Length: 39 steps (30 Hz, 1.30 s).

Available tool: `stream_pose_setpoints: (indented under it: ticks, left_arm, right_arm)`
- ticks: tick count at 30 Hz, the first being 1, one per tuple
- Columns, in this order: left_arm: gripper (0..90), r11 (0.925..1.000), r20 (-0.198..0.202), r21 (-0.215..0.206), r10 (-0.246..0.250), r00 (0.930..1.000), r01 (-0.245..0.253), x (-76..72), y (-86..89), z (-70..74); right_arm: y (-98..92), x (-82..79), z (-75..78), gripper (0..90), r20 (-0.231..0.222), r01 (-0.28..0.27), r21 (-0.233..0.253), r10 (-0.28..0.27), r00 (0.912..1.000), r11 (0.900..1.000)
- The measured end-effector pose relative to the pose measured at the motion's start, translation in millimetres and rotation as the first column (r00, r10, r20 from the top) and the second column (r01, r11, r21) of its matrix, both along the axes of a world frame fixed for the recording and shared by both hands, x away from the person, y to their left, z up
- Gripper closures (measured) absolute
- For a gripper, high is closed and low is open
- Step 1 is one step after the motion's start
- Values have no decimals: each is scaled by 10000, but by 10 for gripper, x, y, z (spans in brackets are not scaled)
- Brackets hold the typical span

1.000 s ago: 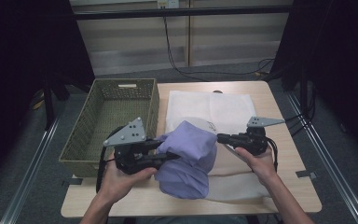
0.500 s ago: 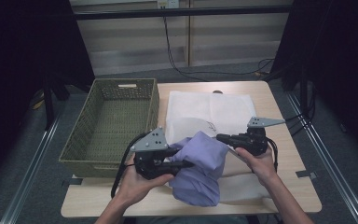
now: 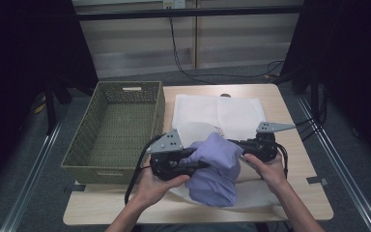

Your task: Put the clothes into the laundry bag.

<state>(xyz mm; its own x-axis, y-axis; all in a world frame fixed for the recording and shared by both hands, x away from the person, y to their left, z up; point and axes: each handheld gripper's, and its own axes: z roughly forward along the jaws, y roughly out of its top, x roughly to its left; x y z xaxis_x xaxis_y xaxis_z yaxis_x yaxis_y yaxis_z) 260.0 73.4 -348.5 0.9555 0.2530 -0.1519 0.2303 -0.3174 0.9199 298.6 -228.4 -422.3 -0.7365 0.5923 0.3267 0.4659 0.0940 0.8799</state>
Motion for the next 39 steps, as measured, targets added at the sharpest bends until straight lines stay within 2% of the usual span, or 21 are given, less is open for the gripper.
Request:
stream_pose_setpoints:
  ticks: [4,9,12,15,20,23,26,32,36,37,39]
  left_arm:
    - [693,9999,-160,112,-117,9998,118,54,-73,-92]
    - [693,9980,-361,587,-215,9991,236,81,-168,-260]
    - [693,9977,-507,665,-113,9987,147,111,-204,-342]
    - [691,9990,-739,446,-63,9972,97,172,-247,-406]
    - [691,9995,-947,133,-288,9951,302,241,-341,-399]
    - [691,9981,-824,519,-280,9962,324,262,-408,-432]
    - [690,9962,-754,866,-12,9972,78,290,-438,-527]
    - [689,9902,-1055,1322,582,9927,-440,411,-433,-786]
    - [689,9846,-992,1694,602,9933,-427,448,-441,-822]
    - [689,9797,-935,1952,645,9935,-453,459,-443,-847]
    - [689,9788,-930,1984,705,9932,-509,462,-445,-865]
  right_arm:
    - [-13,6,3,878,-14,39,17,-39,10000,10000]
    - [-13,2,7,878,-45,4,-3,-4,10000,10000]
    - [-14,2,11,878,-28,-28,-12,28,10000,10000]
    - [-18,-1,23,878,-36,-46,29,46,10000,10000]
    - [-19,-3,27,878,-8,-37,83,37,10000,10000]
    - [-31,-9,36,878,-5,27,80,-27,10000,10000]
    - [-34,-13,39,878,35,11,94,-12,10000,10000]
    - [-22,-19,39,878,-1,-35,78,35,10000,10000]
    - [-27,-16,43,878,38,-4,125,3,10000,9999]
    - [-24,-18,46,878,31,1,123,-1,10000,9999]
    - [-22,-20,46,878,27,-5,123,5,10000,9999]
